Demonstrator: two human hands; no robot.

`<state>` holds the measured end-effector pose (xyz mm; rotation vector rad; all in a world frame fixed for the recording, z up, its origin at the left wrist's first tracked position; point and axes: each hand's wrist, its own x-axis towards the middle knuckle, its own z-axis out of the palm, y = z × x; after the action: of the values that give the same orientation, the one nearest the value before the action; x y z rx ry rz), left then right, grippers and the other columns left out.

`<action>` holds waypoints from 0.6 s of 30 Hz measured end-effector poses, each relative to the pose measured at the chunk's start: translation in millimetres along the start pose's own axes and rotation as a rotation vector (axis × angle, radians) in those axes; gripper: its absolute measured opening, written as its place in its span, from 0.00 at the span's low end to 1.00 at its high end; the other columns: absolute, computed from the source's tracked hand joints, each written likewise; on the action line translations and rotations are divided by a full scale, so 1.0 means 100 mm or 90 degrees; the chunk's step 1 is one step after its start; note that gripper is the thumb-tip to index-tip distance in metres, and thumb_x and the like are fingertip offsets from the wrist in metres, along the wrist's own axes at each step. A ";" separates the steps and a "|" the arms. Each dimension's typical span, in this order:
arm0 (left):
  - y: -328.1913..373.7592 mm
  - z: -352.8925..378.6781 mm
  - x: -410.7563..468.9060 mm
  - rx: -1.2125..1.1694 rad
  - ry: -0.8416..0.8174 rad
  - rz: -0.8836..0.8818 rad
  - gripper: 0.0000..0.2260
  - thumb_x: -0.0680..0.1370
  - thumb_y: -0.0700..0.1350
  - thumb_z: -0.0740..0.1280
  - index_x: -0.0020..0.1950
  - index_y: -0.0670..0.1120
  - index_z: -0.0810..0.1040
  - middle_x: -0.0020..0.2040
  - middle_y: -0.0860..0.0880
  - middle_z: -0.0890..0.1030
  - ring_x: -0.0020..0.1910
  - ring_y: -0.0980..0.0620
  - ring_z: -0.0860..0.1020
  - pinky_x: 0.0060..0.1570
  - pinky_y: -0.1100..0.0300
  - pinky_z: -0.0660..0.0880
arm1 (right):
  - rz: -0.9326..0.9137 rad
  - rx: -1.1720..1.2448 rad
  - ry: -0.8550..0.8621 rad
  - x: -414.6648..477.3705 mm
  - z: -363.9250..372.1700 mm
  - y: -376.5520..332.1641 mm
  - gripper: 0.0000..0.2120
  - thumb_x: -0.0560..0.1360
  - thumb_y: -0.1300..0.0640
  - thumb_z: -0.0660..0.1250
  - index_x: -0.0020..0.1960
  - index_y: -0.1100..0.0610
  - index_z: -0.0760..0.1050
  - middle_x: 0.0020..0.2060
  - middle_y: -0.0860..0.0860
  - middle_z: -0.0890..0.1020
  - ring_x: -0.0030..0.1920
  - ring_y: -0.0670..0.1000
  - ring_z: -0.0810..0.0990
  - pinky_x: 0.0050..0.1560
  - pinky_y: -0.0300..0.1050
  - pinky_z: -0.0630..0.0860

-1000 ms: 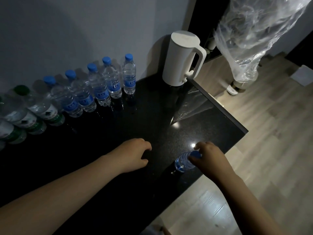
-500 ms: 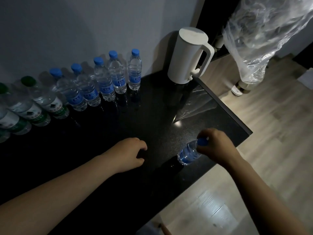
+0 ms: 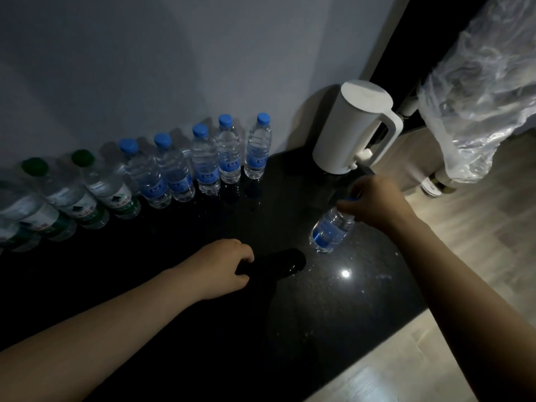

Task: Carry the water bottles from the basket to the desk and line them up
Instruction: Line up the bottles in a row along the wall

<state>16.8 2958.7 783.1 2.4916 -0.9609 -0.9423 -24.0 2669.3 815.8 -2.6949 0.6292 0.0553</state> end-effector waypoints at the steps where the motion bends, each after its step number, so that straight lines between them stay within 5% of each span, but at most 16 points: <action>1: -0.03 -0.05 0.04 0.000 0.004 -0.005 0.17 0.75 0.50 0.69 0.63 0.53 0.74 0.57 0.56 0.73 0.55 0.57 0.74 0.56 0.59 0.75 | -0.004 -0.017 0.009 0.12 -0.02 -0.06 0.10 0.69 0.53 0.74 0.39 0.58 0.77 0.35 0.54 0.81 0.36 0.52 0.82 0.37 0.47 0.80; 9: -0.25 -0.39 0.37 -0.005 0.048 -0.028 0.17 0.75 0.50 0.69 0.63 0.54 0.74 0.58 0.55 0.74 0.55 0.57 0.74 0.57 0.59 0.75 | 0.008 -0.028 -0.010 1.05 0.10 -0.41 0.11 0.68 0.52 0.74 0.41 0.61 0.80 0.37 0.56 0.83 0.36 0.53 0.82 0.40 0.49 0.81; 18: -0.49 -0.57 0.67 -0.031 0.050 -0.059 0.19 0.76 0.51 0.68 0.66 0.55 0.71 0.61 0.56 0.72 0.58 0.58 0.72 0.60 0.60 0.72 | -0.092 -0.043 -0.049 1.66 0.23 -0.49 0.14 0.70 0.59 0.73 0.55 0.57 0.79 0.52 0.53 0.79 0.50 0.52 0.77 0.46 0.44 0.74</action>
<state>116.5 2951.7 770.0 2.5304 -0.7952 -0.8765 148.0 2648.7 791.6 -2.7805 0.4166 0.1436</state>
